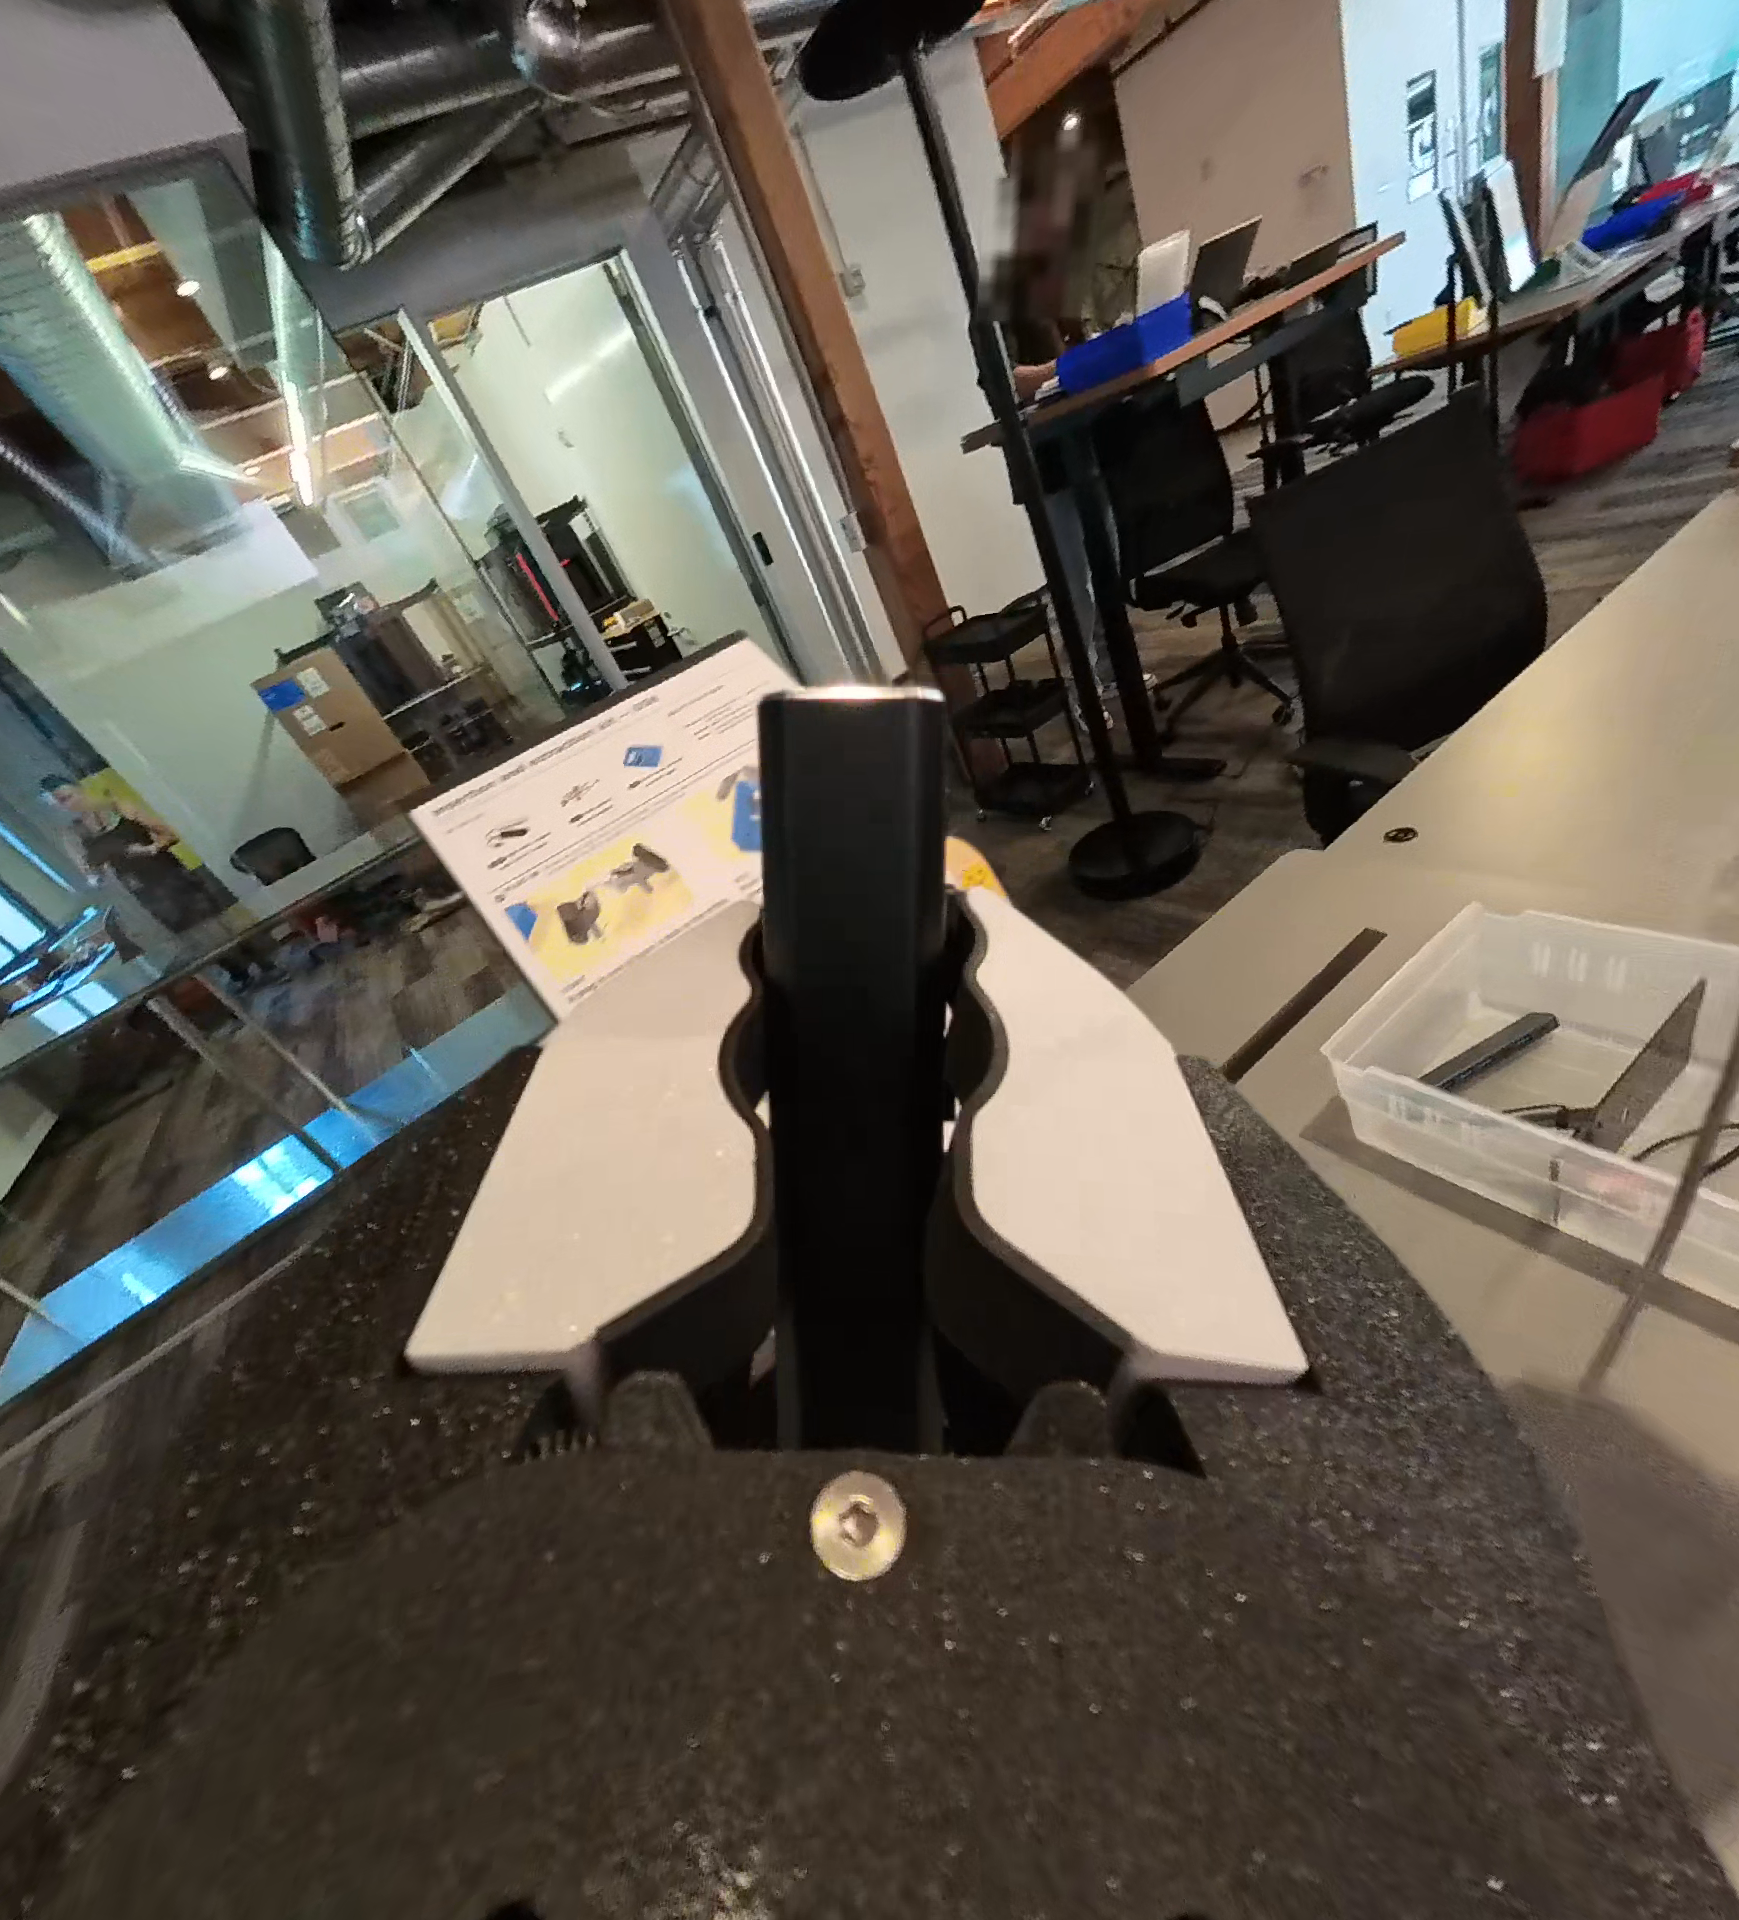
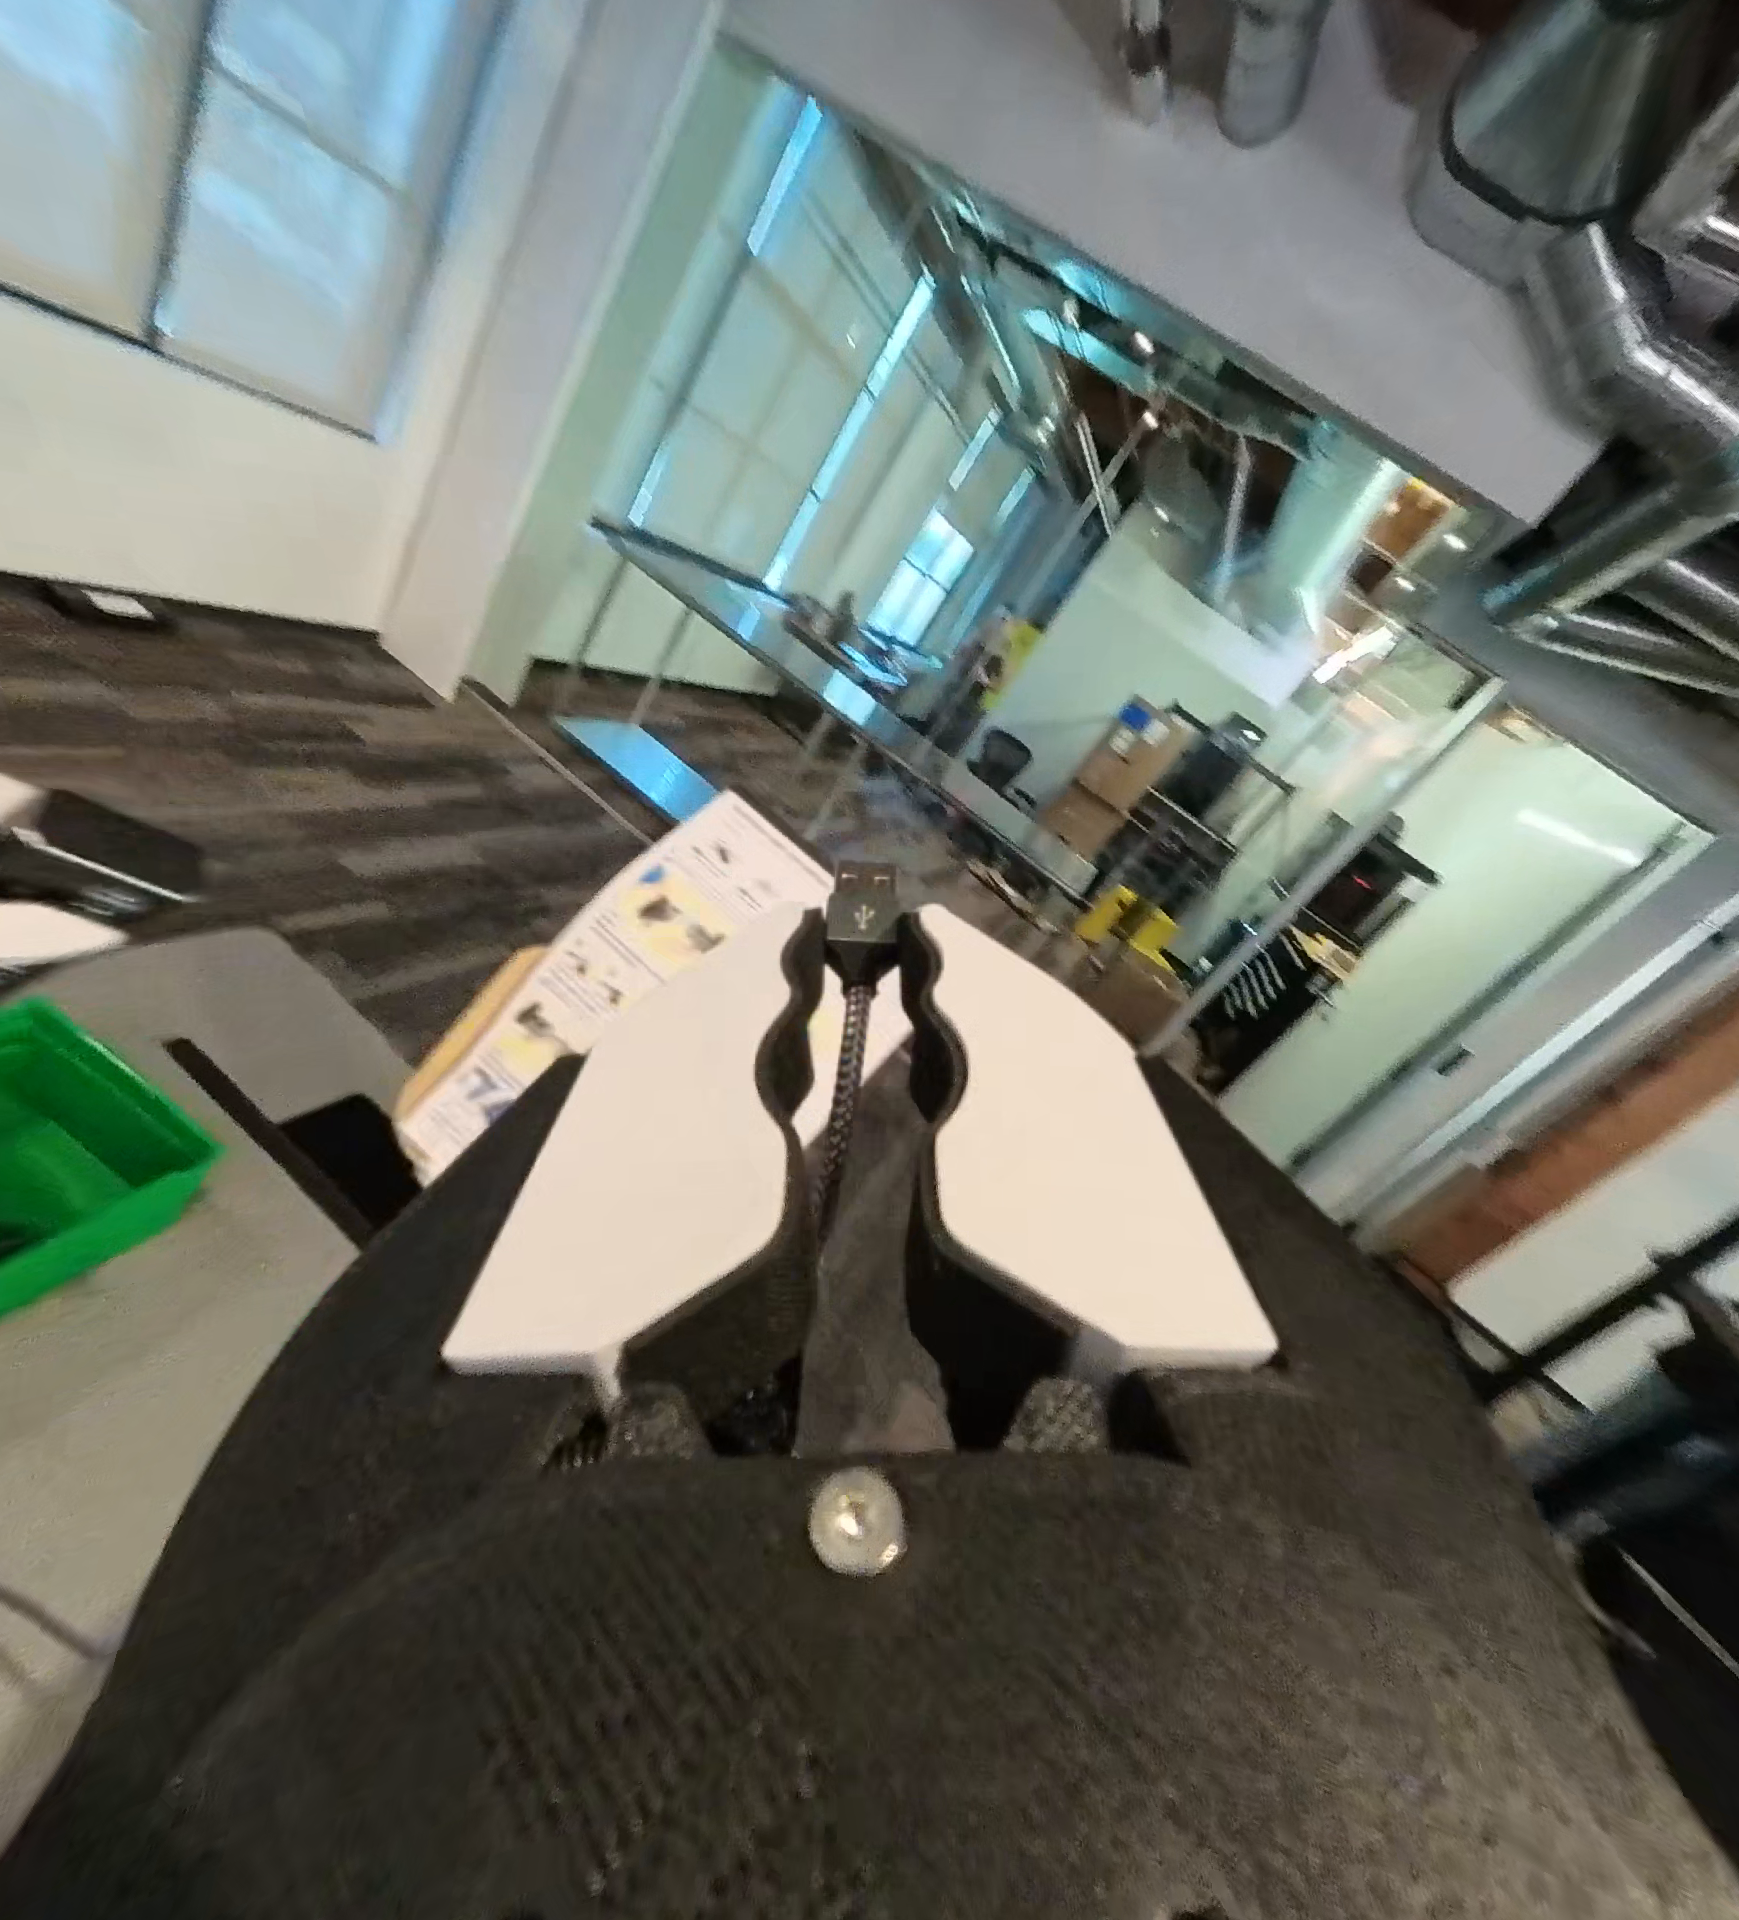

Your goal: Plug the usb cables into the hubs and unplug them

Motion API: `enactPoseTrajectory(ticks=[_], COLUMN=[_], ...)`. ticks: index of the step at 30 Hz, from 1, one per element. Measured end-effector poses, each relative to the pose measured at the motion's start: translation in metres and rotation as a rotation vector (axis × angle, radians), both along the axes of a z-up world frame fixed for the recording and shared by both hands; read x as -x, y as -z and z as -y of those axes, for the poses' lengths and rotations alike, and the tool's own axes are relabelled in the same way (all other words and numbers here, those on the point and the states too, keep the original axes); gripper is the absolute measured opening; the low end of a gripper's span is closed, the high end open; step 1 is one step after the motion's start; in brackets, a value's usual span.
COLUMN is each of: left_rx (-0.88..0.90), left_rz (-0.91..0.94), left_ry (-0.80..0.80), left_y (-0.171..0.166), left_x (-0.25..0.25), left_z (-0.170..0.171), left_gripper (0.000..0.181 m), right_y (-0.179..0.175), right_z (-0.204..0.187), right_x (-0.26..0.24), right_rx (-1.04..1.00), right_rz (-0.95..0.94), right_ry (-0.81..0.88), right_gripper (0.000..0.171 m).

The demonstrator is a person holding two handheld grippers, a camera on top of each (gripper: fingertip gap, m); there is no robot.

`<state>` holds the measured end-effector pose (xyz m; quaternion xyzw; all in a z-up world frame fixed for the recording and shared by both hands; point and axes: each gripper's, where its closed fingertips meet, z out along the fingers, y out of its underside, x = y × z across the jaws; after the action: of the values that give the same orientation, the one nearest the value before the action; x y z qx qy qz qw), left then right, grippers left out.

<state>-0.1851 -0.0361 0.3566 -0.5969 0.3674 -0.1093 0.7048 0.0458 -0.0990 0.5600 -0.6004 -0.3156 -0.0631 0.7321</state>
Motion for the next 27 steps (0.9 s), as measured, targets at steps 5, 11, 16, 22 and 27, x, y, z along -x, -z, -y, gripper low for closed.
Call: enactPoseTrajectory(ticks=[5, 11, 16, 22, 27], left_rx=[0.035, 0.178, 0.251, 0.299, 0.344], left_rz=[-0.037, -0.106, -0.101, -0.15, -0.175], left_ry=[-0.049, -0.028, -0.007, 0.042, 0.114], left_y=[0.016, 0.086, 0.135, 0.18, 0.215], left_x=[0.031, 0.051, 0.063, 0.054, 0.034], left_z=[-0.001, 0.004, 0.007, 0.028, 0.05], left_gripper=[0.03, 0.03, 0.03, 0.03, 0.03], right_y=[-0.015, 0.09, 0.217, 0.358, 0.527], right_z=[-0.01, -0.031, -0.054, -0.031, 0.004], right_x=[-0.068, -0.095, -0.095, -0.111, -0.15], right_rx=[0.065, 0.352, 0.515, 0.838, 1.126], right_rz=[0.08, 0.085, 0.176, 0.199, 0.33], right_ry=[0.218, 0.159, 0.101, -0.122, -0.213], right_gripper=[0.014, 0.015, 0.015, 0.015, 0.015])
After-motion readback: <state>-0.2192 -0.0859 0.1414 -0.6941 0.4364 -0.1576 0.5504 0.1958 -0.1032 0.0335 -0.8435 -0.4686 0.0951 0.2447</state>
